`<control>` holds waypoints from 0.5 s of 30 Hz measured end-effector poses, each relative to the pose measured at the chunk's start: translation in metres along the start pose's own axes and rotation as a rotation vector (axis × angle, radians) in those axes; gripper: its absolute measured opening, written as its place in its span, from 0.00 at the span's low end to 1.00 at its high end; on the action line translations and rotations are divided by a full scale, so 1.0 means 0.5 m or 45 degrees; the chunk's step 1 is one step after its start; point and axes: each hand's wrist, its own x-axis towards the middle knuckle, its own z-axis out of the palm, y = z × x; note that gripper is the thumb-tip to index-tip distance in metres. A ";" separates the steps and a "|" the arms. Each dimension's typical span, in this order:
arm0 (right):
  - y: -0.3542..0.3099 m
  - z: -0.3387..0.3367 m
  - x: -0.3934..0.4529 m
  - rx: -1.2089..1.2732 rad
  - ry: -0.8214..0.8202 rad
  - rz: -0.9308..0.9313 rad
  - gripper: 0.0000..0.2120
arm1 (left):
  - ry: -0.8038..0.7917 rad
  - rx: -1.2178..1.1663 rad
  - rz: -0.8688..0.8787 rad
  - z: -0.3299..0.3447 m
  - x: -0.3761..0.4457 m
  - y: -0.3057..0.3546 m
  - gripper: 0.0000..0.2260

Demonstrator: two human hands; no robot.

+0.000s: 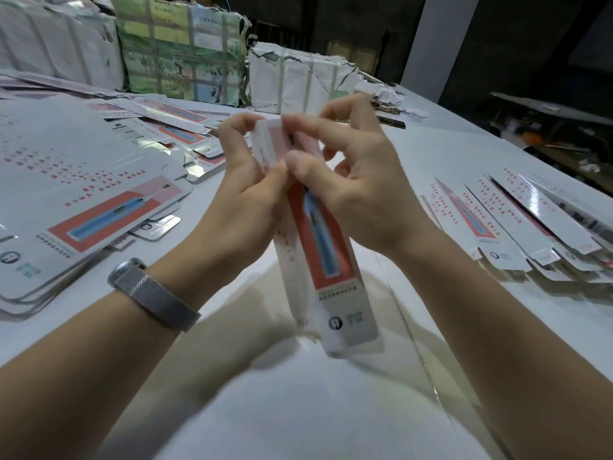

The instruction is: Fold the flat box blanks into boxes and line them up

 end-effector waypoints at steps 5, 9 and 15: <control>-0.011 -0.031 0.001 -0.140 -0.377 0.020 0.30 | -0.015 -0.284 -0.243 0.005 -0.003 0.010 0.07; -0.006 -0.039 0.000 -0.304 -0.272 0.052 0.33 | -0.258 -0.292 -0.288 -0.012 0.000 -0.003 0.10; 0.077 -0.085 0.026 -0.758 -0.121 0.344 0.18 | -0.133 0.198 -0.273 -0.017 0.003 -0.036 0.26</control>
